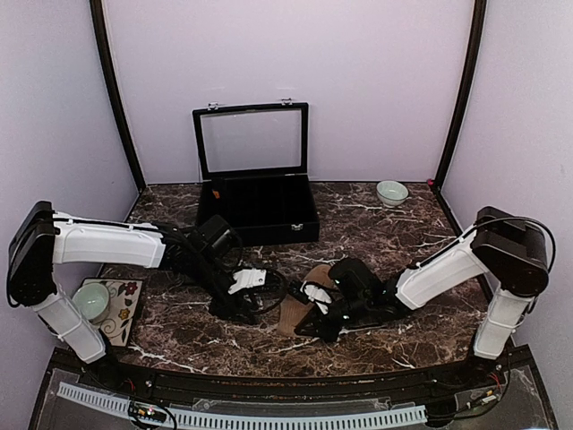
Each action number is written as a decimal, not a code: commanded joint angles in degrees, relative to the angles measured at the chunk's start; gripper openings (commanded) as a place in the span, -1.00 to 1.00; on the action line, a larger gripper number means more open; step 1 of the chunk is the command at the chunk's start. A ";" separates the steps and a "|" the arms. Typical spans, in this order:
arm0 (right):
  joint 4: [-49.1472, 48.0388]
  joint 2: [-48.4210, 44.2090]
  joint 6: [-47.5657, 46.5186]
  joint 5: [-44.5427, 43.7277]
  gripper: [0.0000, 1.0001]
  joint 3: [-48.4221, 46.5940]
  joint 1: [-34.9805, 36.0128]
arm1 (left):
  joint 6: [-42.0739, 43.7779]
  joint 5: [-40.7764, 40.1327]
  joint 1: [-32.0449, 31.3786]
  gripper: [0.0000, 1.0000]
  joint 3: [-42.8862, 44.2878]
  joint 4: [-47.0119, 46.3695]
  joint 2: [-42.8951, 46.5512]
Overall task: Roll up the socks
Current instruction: Roll the sock at the center of the board.
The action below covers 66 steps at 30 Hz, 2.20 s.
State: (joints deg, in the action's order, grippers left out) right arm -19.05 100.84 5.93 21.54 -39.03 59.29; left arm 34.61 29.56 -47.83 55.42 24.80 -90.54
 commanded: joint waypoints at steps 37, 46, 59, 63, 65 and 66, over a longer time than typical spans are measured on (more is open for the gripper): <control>13.87 10.78 24.75 9.67 -1.00 -3.51 -4.79 | 11.43 -10.14 -11.82 -0.35 8.95 -1.26 -10.53; 12.22 11.51 25.59 10.44 -1.00 -3.76 -5.15 | 9.59 -9.63 -11.93 -0.33 8.40 -3.55 -9.76; 9.77 11.34 27.01 11.36 -1.00 -2.82 -5.28 | 9.58 -13.04 -11.93 -0.35 8.09 -6.99 -15.37; 9.05 11.66 27.35 11.72 -1.00 -2.65 -5.32 | 9.70 -14.13 -11.93 -0.39 7.24 -7.87 -15.93; 8.91 11.59 27.42 11.76 -1.00 -2.57 -5.32 | 9.81 -14.55 -11.93 -0.46 6.73 -8.41 -16.14; 8.77 11.58 27.52 11.77 -1.00 -2.49 -5.28 | 9.92 -14.84 -11.93 -0.52 6.34 -8.93 -16.22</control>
State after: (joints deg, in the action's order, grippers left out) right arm -19.05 108.79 32.91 37.28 -44.53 54.00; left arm 44.73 16.25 -59.48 62.98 16.73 -106.04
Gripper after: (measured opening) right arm 0.026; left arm 0.277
